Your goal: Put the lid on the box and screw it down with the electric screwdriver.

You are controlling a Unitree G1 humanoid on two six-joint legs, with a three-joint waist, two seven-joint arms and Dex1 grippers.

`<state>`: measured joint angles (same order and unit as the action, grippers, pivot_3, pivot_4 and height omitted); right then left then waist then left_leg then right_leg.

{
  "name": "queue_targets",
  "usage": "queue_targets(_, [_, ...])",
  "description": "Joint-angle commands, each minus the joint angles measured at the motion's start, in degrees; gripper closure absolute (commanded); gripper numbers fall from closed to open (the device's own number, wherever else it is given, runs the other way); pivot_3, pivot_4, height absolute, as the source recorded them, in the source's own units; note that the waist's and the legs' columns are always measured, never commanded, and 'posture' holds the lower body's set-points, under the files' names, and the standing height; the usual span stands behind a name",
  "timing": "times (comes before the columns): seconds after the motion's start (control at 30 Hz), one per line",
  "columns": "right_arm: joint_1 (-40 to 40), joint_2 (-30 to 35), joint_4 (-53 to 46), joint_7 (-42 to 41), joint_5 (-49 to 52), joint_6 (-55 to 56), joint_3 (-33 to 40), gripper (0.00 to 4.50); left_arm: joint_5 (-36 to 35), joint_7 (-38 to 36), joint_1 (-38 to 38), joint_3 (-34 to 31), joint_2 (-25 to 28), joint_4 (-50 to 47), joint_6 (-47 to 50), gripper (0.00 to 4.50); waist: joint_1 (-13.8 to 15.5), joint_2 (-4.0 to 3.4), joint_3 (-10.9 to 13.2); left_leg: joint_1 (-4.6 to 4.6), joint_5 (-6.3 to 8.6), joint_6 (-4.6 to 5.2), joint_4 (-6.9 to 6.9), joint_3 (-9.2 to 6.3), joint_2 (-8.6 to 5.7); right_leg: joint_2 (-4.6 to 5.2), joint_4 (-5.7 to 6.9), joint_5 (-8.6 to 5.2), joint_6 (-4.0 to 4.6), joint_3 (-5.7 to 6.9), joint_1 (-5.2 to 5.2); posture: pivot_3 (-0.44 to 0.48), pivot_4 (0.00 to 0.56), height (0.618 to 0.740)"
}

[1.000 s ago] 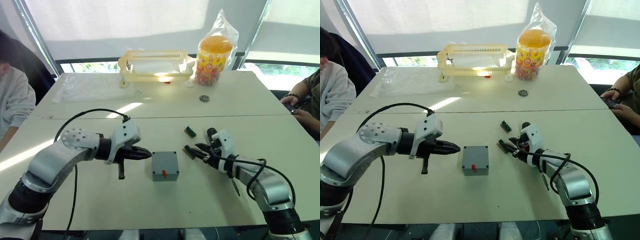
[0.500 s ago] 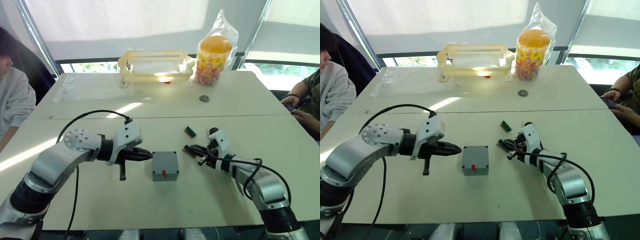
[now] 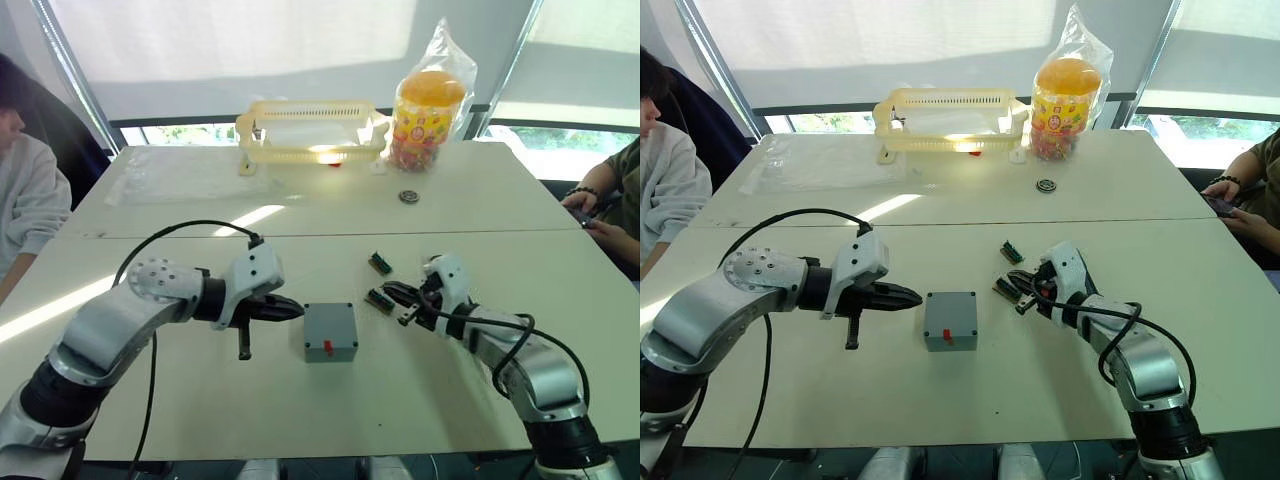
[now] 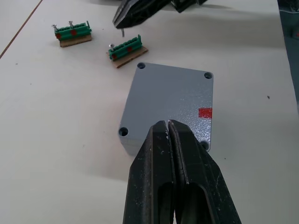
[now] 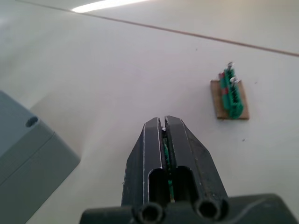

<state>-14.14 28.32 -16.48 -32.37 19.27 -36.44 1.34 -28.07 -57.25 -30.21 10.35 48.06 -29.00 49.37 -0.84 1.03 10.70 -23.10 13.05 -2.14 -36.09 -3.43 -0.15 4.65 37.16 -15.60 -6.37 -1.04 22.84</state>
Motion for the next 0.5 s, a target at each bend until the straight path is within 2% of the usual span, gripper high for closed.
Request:
queue_targets(0.03, [-1.57, 0.89, -4.74, 0.4, 1.66, -0.64, 2.62, 4.47, 0.26, -0.35, 0.17, -0.73, 0.81, -0.36, -1.46, 4.5, 0.01, 0.0, 0.0, 0.0, 0.0, 0.0, 0.0, 0.0, 0.0, 0.0, 0.0, 0.0, 0.0, 0.0, 0.0, 0.0, 0.15, 0.74])
queue_targets(0.27, [-2.44, 1.16, -12.66, -1.19, 8.31, -5.58, 4.01, 4.47, 0.24, -0.85, 1.35, -1.33, 2.15, 0.07, -2.35, 4.5, -0.01, -0.01, 0.0, -0.01, 0.0, 0.0, 0.01, -0.01, 0.0, 0.0, 0.01, 0.0, 0.0, 0.0, 0.03, 0.0, 0.15, 0.74])
queue_targets(0.37, [-2.29, 1.16, -16.71, -1.93, 10.67, -8.06, 1.5, 4.47, 0.26, -1.39, 2.57, -1.71, 3.43, 0.01, -2.86, 4.5, -0.05, -0.01, 0.01, -0.03, 0.0, 0.0, 0.01, -0.01, 0.01, 0.0, 0.0, 0.0, 0.0, 0.0, 0.04, 0.0, 0.15, 0.74])
queue_targets(0.5, [-1.45, 1.88, -16.22, -2.67, 8.46, -6.68, -2.31, 4.47, -0.27, -1.57, 2.85, -2.15, 3.97, -0.49, -2.69, 4.5, 0.08, -0.01, 0.01, -0.03, 0.0, 0.0, 0.0, -0.02, 0.01, 0.0, -0.01, -0.05, 0.09, 0.01, 0.04, 0.0, 0.15, 0.74])
